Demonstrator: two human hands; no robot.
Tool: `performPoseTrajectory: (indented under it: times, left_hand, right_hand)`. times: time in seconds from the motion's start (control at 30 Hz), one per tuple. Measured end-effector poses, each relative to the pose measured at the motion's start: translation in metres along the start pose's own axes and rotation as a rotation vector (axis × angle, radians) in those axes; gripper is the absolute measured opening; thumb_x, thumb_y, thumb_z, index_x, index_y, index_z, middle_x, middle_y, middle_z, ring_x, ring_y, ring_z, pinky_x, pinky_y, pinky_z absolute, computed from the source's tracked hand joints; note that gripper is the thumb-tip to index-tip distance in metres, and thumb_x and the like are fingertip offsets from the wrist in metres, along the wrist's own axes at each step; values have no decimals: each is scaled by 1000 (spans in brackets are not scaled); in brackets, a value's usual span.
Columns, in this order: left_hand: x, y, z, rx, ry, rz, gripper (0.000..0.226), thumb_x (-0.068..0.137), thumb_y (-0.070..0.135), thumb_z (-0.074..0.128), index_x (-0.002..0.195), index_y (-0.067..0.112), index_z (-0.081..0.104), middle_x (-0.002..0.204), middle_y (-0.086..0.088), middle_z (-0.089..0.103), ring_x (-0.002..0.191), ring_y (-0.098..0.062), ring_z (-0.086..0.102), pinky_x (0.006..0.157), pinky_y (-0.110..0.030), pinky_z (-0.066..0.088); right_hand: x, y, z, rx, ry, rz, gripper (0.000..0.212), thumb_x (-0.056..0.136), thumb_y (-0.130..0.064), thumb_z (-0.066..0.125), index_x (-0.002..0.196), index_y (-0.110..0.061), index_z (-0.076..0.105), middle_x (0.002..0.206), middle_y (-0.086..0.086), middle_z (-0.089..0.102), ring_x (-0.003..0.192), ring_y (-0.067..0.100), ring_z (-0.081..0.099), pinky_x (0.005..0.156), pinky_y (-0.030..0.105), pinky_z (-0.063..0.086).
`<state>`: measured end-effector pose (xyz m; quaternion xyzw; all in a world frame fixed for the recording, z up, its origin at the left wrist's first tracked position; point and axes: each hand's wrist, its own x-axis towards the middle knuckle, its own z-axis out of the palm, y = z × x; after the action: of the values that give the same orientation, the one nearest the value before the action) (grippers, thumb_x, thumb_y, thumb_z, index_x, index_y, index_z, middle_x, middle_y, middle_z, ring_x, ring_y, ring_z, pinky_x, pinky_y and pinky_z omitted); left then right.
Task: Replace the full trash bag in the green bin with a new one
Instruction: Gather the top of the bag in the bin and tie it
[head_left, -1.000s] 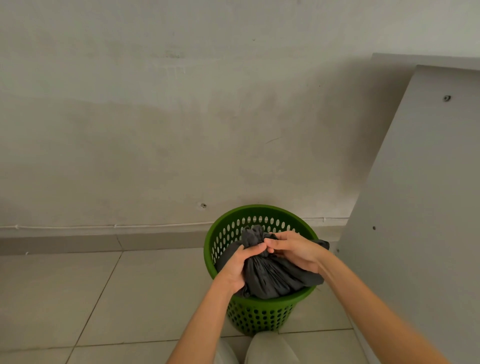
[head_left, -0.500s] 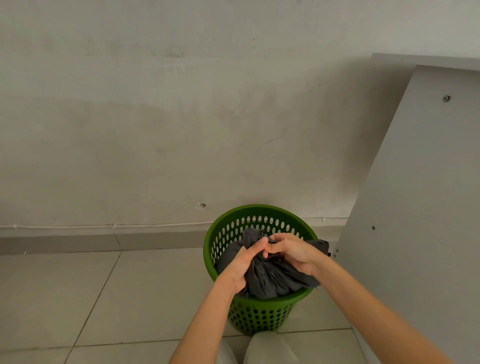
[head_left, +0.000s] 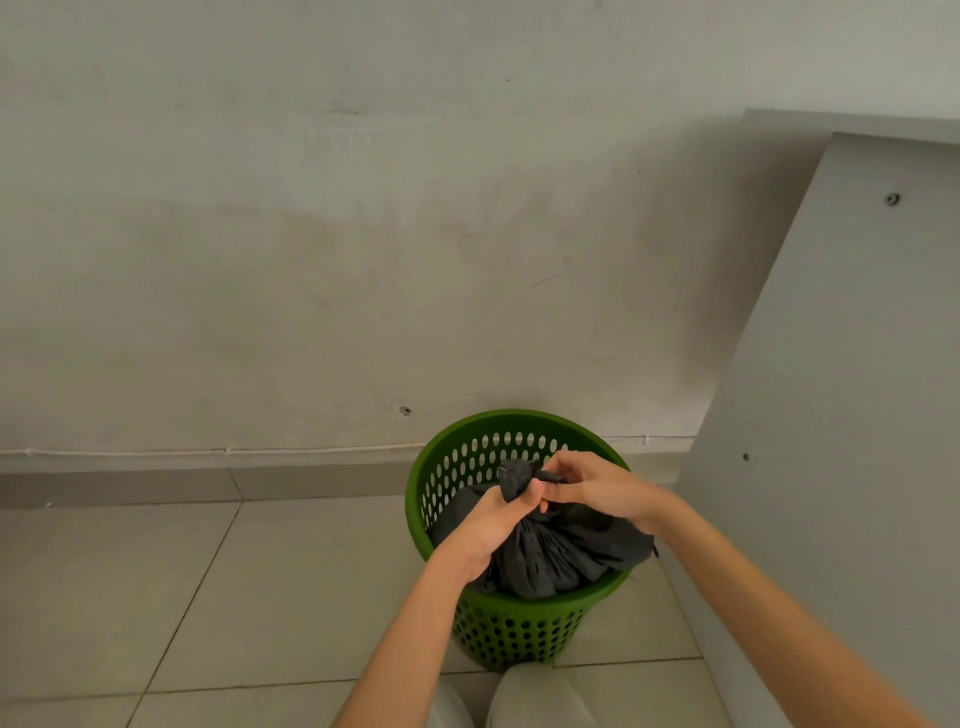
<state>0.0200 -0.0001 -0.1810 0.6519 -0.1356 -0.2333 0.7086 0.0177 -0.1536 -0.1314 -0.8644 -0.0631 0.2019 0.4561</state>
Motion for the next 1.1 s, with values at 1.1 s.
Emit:
performPoseTrajectory:
  times: [1.1]
  left_hand:
    - [10,7,19,208,-57,-114,31,88,24,57,58,19,51,72,2,57,74,-9,56,76,-21,40]
  right_hand:
    - [21,-8,9,258,506,-126,24,88,-5,55,66,-11,58,64,0,55,66,11,52,65,24,42]
